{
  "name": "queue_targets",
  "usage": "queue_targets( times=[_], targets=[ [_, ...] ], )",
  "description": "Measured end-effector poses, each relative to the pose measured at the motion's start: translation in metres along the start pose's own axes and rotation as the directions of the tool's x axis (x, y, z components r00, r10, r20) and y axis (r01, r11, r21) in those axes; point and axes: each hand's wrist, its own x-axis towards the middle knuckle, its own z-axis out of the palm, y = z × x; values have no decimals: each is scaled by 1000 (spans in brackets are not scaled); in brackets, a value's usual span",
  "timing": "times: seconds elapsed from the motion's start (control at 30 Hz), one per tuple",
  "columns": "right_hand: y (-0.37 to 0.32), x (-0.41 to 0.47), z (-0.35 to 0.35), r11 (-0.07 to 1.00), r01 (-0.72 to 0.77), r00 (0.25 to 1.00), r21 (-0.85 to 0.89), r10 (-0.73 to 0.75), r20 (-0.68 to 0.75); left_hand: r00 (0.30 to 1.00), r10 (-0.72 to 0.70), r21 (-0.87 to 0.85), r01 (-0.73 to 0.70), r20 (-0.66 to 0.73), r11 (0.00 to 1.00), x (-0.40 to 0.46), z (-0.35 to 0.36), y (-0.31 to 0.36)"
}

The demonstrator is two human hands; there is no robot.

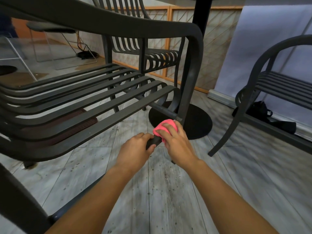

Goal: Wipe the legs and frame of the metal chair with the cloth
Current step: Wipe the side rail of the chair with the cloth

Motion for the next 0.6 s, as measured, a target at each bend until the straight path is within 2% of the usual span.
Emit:
queue_targets(
  times=[0.17,0.4,0.6],
  targets=[
    [3,1,0,999,-26,999,-43,24,-37,1000,21,18,-21,-4,1000,-2,-1,-1],
    [13,6,0,977,-127,991,-173,130,5,999,36,38,-37,18,999,-3,-2,0],
    [13,9,-2,968,-201,976,-154,211,51,999,33,26,-34,13,999,-2,-2,0]
  ],
)
